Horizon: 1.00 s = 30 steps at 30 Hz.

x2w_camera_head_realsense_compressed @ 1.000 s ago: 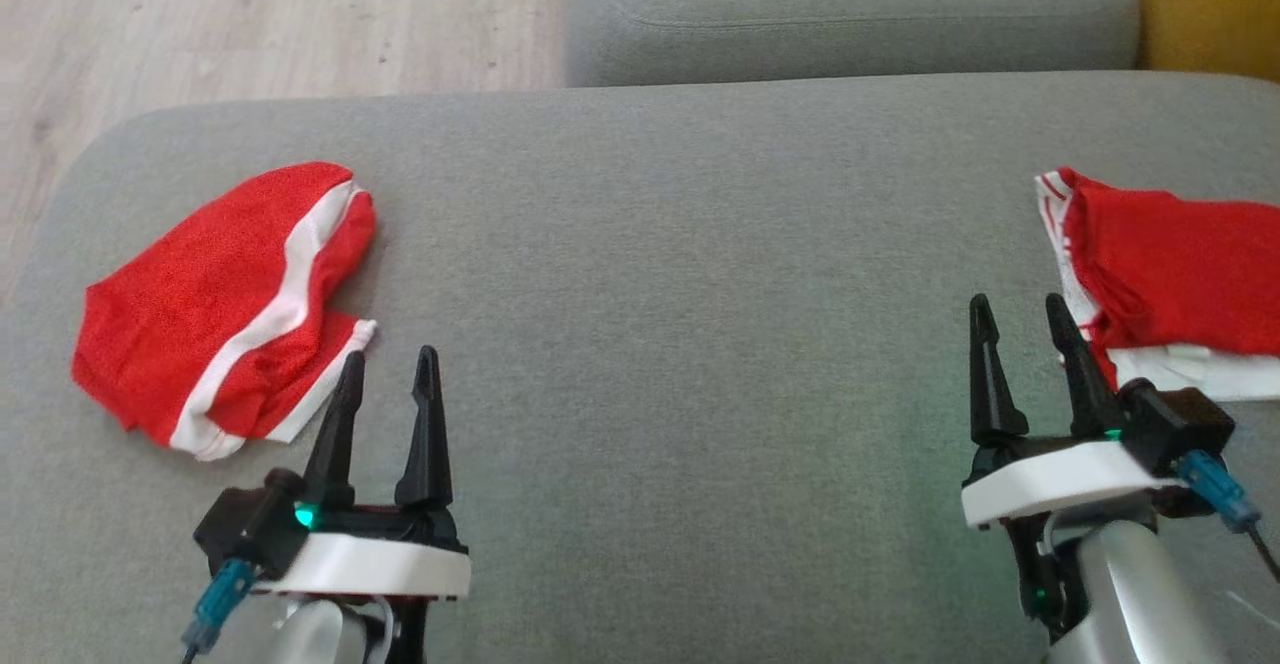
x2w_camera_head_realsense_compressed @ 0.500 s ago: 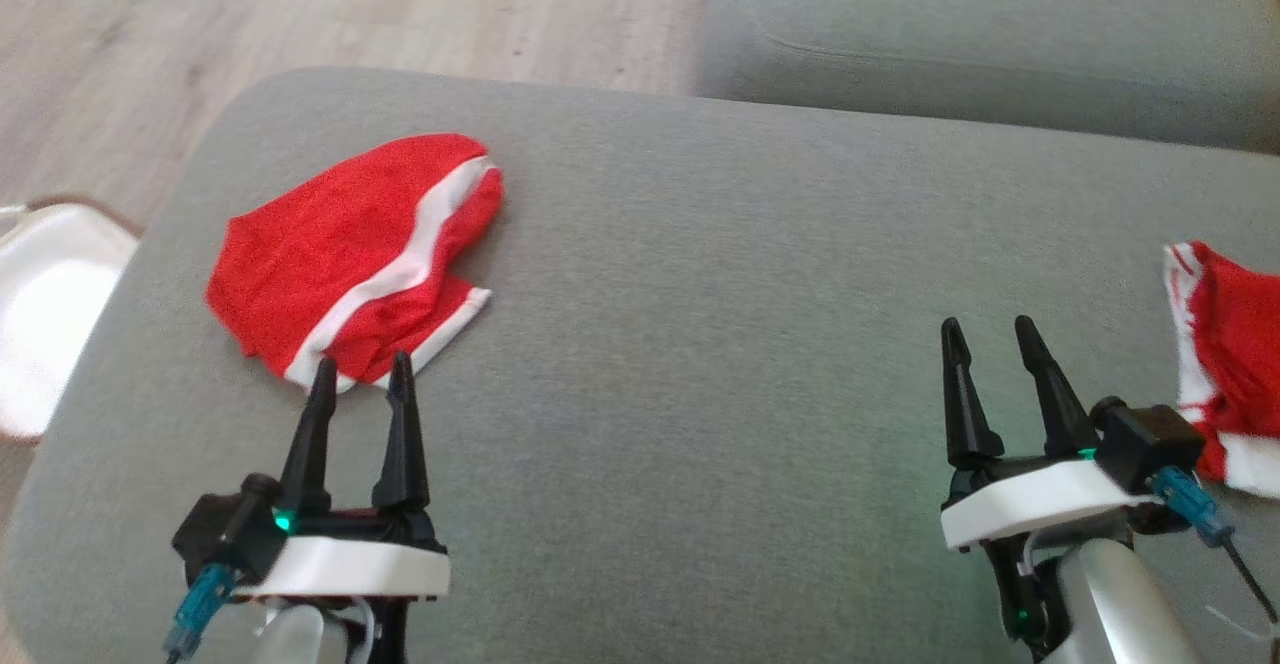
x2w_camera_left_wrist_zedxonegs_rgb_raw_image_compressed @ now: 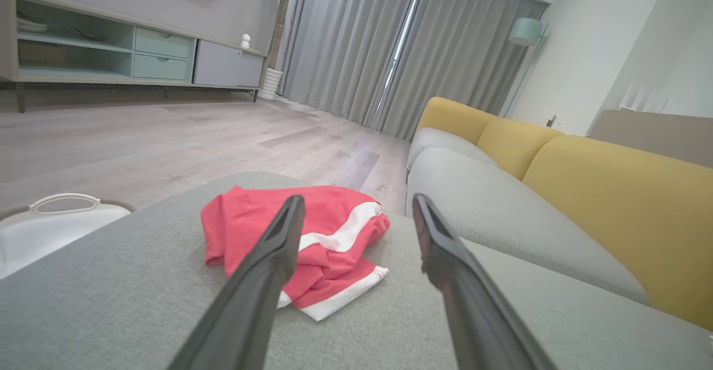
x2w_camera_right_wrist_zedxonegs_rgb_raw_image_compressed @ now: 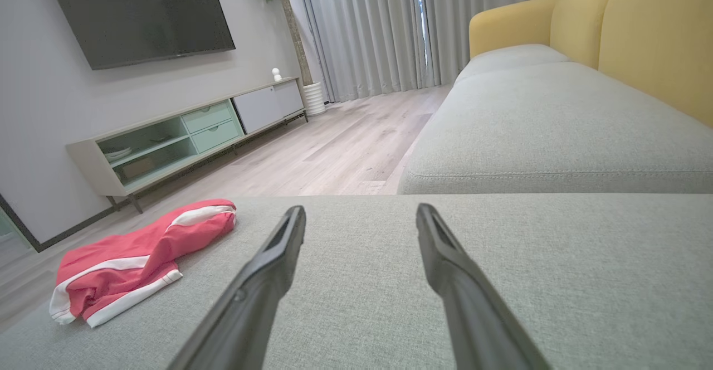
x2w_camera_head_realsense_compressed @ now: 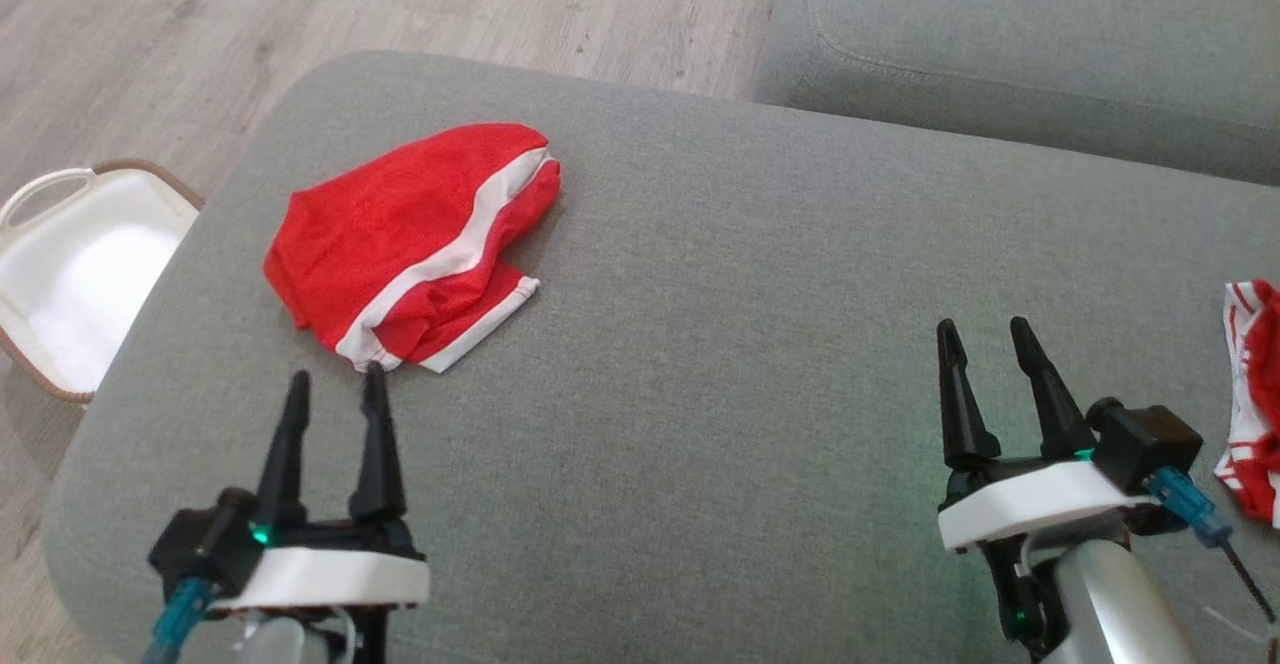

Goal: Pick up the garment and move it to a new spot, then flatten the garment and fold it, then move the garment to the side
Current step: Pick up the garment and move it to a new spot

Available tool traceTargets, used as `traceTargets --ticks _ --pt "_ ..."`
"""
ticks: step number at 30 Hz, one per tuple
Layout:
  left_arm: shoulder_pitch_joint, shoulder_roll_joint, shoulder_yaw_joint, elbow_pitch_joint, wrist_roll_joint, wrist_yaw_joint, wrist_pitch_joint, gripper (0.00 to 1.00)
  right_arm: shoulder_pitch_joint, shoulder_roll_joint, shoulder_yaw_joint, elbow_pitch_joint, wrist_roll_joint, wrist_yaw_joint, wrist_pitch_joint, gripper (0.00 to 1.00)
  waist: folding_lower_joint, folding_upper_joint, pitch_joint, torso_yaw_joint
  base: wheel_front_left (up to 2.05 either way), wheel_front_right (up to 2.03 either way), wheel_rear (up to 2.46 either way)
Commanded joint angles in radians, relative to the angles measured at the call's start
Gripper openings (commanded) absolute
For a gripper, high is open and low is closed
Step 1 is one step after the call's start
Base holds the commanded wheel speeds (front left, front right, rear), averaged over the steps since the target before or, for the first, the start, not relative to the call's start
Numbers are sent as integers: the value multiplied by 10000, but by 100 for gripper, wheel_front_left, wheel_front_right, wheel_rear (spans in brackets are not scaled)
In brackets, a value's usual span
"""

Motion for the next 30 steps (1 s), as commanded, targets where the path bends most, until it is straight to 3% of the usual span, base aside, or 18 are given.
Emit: traceTargets --ticks 1,8,11,19,25,30 --pt "-433 13 540 -342 160 -13 -80 100 -226 -14 255 -323 20 67 -132 100 0 -1 101 -57 0 0 0" --pt "-1235 560 1203 188 674 10 -80 100 -403 -14 148 -508 -218 67 -96 100 0 -1 667 -218 0 0 0" --pt "-2074 1157 1360 963 803 7 113 100 -545 -14 55 -683 -428 67 26 100 0 -1 1073 -339 0 0 0" --pt "-4629 2751 1168 4247 942 -23 2482 100 -905 -14 -309 -1334 -987 67 454 100 0 -1 2131 -757 0 0 0" --pt "-5699 3279 466 6399 540 -55 4438 100 -1028 -14 -411 -1729 -1148 67 645 100 0 -1 2587 -1124 0 0 0" --pt "-5887 3526 -261 7234 -281 -58 5455 100 -1049 -14 -409 -1928 -1152 67 699 100 0 -1 2775 -1365 0 0 0"
